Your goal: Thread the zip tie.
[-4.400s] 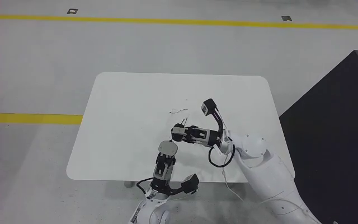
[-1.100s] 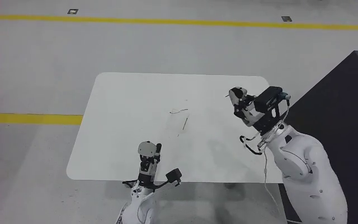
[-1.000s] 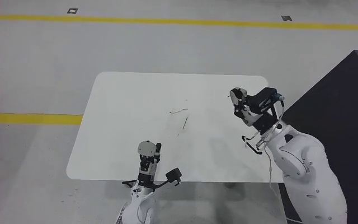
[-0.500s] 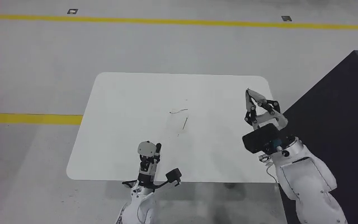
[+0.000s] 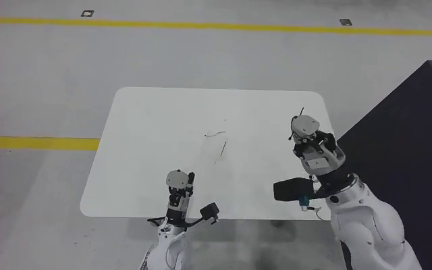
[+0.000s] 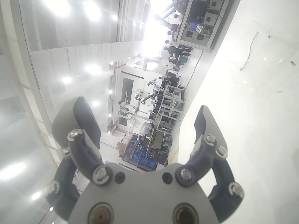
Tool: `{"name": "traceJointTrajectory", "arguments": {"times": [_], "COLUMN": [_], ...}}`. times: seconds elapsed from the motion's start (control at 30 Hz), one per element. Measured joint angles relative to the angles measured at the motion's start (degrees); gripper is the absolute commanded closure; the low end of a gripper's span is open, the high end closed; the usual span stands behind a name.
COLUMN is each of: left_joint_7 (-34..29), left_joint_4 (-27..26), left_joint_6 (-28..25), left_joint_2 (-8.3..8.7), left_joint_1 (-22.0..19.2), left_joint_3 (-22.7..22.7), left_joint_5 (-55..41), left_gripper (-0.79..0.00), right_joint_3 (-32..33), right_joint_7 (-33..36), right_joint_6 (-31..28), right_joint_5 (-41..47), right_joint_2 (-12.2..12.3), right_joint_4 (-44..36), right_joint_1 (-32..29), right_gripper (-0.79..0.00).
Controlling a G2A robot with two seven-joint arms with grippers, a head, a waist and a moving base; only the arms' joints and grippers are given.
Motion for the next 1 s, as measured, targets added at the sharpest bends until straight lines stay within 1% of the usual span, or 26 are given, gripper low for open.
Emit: {"name": "traceJointTrajectory", "arguments": {"times": [0.07, 0.17, 0.23, 0.3, 0.47, 0.67, 0.73, 0.83, 1.0], "left_joint_7": [0.00, 0.00, 0.00, 0.00, 0.00, 0.00, 0.00, 0.00, 0.00], "left_joint_4": [0.00, 0.00, 0.00, 0.00, 0.00, 0.00, 0.00, 0.00, 0.00], "left_joint_6": [0.00, 0.00, 0.00, 0.00, 0.00, 0.00, 0.00, 0.00, 0.00], "left_joint_2": [0.00, 0.00, 0.00, 0.00, 0.00, 0.00, 0.00, 0.00, 0.00], "left_joint_1": [0.00, 0.00, 0.00, 0.00, 0.00, 0.00, 0.00, 0.00, 0.00], "left_joint_3": [0.00, 0.00, 0.00, 0.00, 0.00, 0.00, 0.00, 0.00, 0.00], "left_joint_5": [0.00, 0.00, 0.00, 0.00, 0.00, 0.00, 0.00, 0.00, 0.00], "left_gripper": [-0.785, -0.785, -0.785, -0.785, -0.785, -0.785, -0.785, -0.785, -0.785], "right_joint_3": [-2.52, -5.59, -8.23, -10.47, -14.25, -16.58, -17.62, -18.69, -18.71], "right_joint_7": [-2.25, -5.22, -5.86, -5.22, -2.05, 2.70, 3.50, 3.64, 3.71], "right_joint_6": [1.58, 5.59, 7.65, 8.38, 7.13, 1.23, -0.66, -2.70, -2.79], "right_joint_5": [-9.71, -23.16, -30.50, -34.06, -36.73, -31.97, -30.41, -29.53, -29.48], "right_joint_2": [0.11, 0.27, 0.22, 0.01, -0.83, -2.07, -2.39, -2.63, -2.64], "right_joint_4": [-2.35, -2.47, -2.40, -2.40, -2.41, -2.41, -2.41, -2.41, -2.41], "right_joint_1": [-0.23, 1.57, 2.83, 4.23, 11.72, 21.69, 23.46, 24.49, 24.48], "right_gripper": [0.000, 0.000, 0.000, 0.000, 0.000, 0.000, 0.000, 0.000, 0.000]}}
